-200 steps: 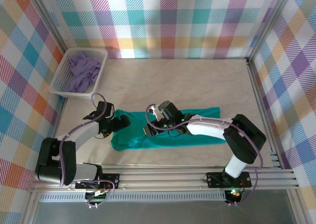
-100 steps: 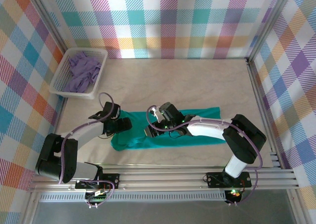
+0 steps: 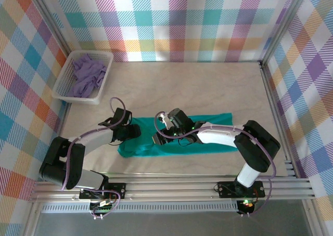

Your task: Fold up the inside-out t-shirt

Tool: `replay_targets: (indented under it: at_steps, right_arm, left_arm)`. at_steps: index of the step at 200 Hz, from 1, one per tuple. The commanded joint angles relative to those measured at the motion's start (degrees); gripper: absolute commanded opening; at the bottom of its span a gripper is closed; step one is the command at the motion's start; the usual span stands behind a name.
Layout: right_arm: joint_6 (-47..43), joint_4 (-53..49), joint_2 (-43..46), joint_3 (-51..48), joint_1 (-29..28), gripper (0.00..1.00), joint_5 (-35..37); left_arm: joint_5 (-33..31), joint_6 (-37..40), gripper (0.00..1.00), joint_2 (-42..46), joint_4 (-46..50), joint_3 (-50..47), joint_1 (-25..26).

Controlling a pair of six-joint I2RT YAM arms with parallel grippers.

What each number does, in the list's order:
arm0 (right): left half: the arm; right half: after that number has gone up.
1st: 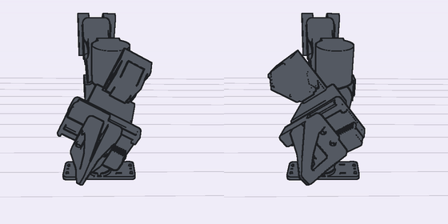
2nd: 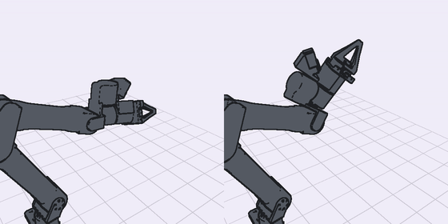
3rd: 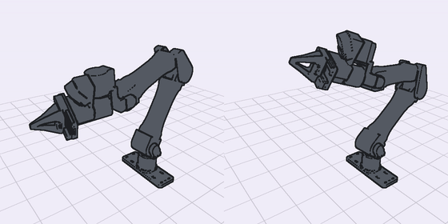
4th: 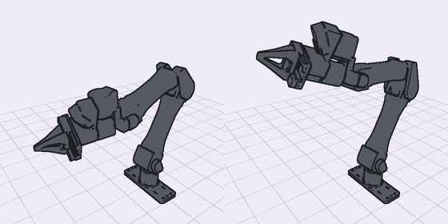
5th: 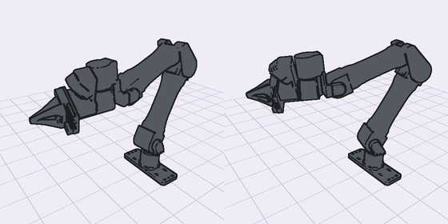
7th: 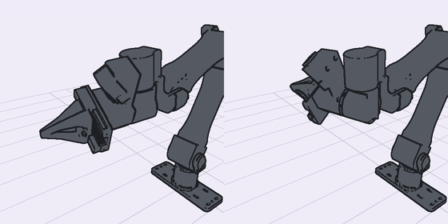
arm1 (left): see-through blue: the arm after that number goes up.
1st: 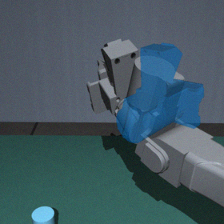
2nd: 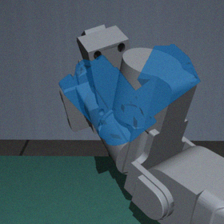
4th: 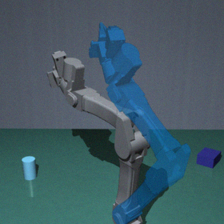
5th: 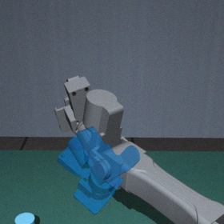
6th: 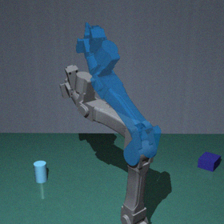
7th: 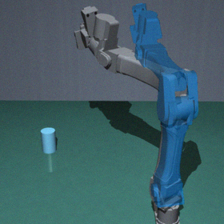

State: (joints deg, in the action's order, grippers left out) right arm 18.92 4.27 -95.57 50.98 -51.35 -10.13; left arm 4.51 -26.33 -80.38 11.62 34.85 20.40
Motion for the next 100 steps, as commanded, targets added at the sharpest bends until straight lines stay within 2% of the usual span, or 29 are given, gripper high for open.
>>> replay_targets:
  at_steps: [1,48,73,100]
  right_arm:
    - [0.7,1.0,-1.5,-0.3,0.2,0.70,-0.6]
    - [0.6,0.4,-2.0,0.3,0.2,0.70,-0.4]
    - [0.5,-0.3,-1.8,0.4,0.3,0.70,0.2]
    - [-0.3,-2.3,0.9,0.0,1.2,0.70,1.7]
  left_arm:
    - [15.4,-1.9,0.48,-1.5,-7.7,-2.7,3.5]
    - [14.1,-1.4,0.24,-2.1,-8.7,-3.7,3.5]
    - [11.6,-0.8,0.00,-0.6,-9.1,-4.0,3.3]
    - [4.3,-0.3,0.00,4.1,-5.3,-3.0,2.6]
